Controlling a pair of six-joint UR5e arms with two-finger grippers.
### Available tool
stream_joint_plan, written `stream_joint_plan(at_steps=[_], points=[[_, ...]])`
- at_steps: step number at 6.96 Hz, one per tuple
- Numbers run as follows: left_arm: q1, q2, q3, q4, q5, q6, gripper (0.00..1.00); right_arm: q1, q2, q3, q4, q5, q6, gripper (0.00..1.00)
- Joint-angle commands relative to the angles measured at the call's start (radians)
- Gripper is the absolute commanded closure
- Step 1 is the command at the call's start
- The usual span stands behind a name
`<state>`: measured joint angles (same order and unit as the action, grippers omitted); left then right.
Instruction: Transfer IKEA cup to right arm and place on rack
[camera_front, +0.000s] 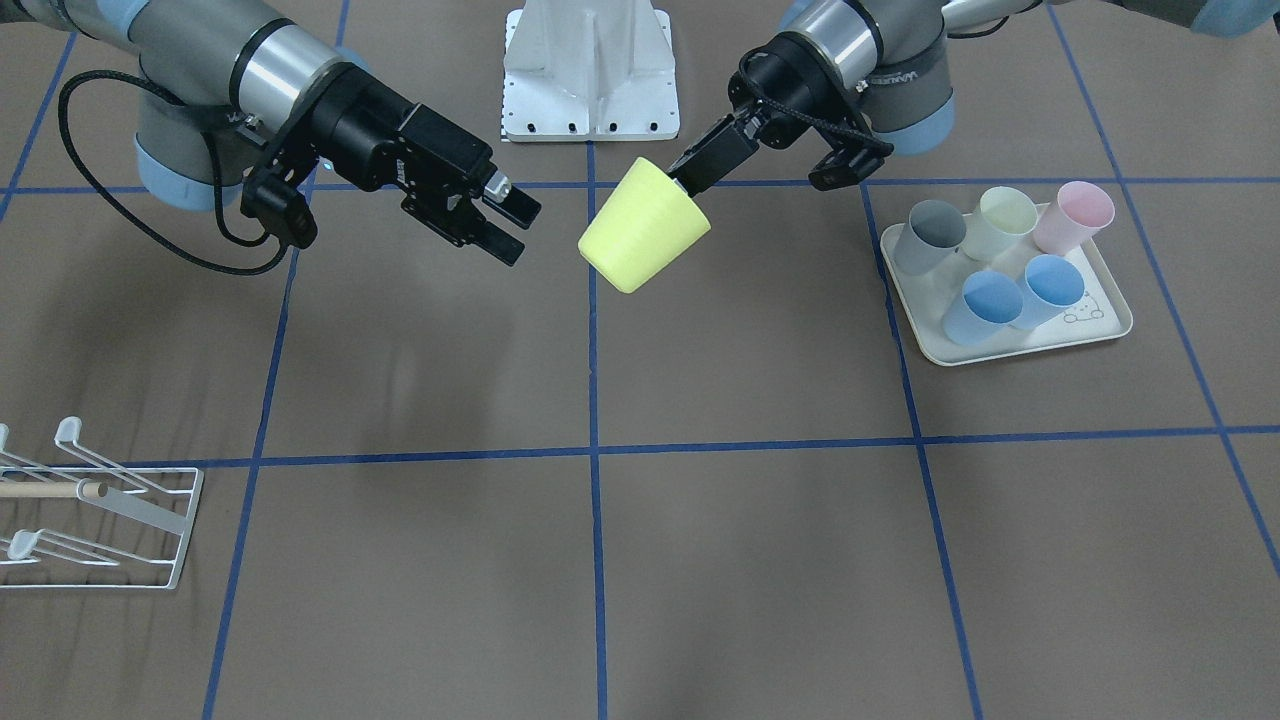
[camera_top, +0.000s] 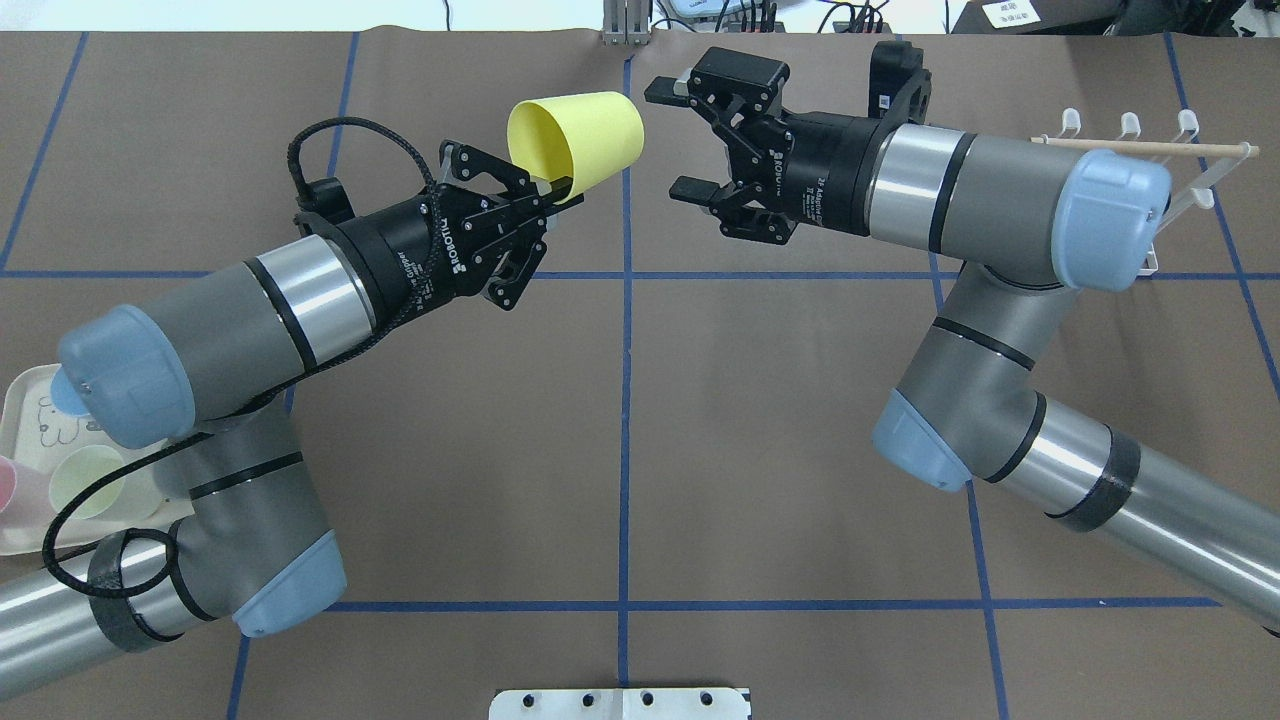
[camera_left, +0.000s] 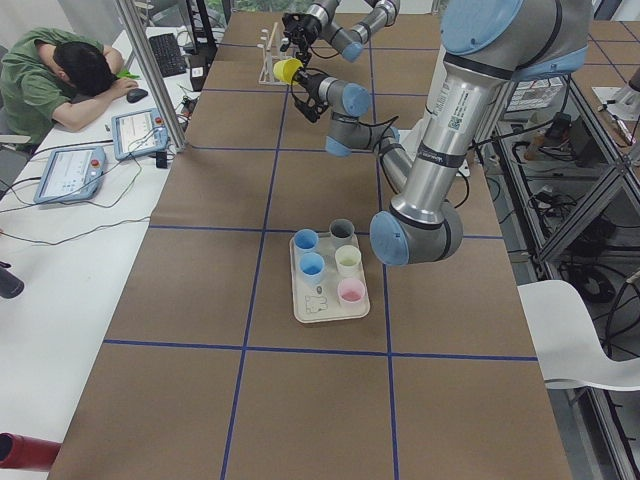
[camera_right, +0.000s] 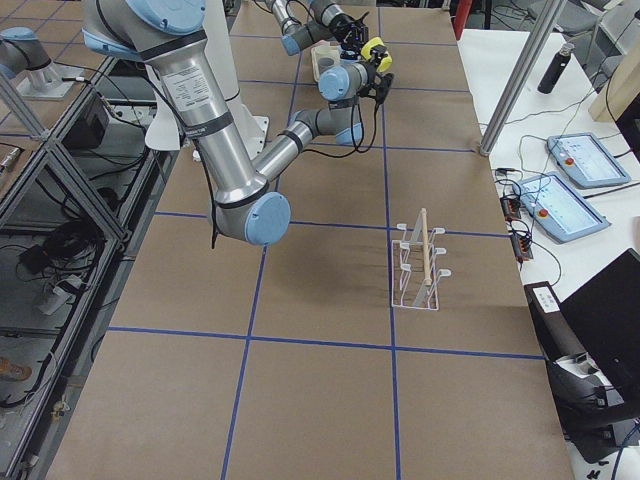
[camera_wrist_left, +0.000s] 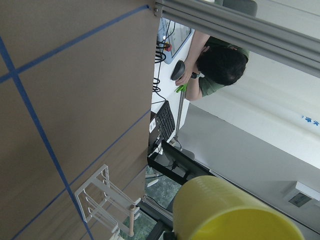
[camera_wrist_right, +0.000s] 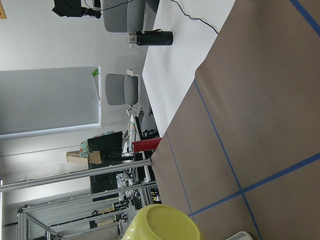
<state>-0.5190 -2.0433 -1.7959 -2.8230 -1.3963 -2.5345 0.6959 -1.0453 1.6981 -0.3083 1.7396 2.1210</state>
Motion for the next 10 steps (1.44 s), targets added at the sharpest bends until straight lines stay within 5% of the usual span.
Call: stream_joint_plan(at_steps=[1, 7, 10], points=[[0.043, -0.02, 0.009, -0.001, 0.046, 0.0, 1.0, -0.007, 0.01, -0.006, 0.002, 0.0, 0.026, 0.0], [0.066, -0.051, 0.033, 0.0, 0.069, 0.002, 1.0, -0.029, 0.011, -0.014, 0.002, -0.021, 0.025, 0.01], [0.082, -0.063, 0.032, 0.002, 0.072, 0.002, 1.0, -0.041, 0.027, -0.034, 0.003, -0.032, 0.025, 0.09]])
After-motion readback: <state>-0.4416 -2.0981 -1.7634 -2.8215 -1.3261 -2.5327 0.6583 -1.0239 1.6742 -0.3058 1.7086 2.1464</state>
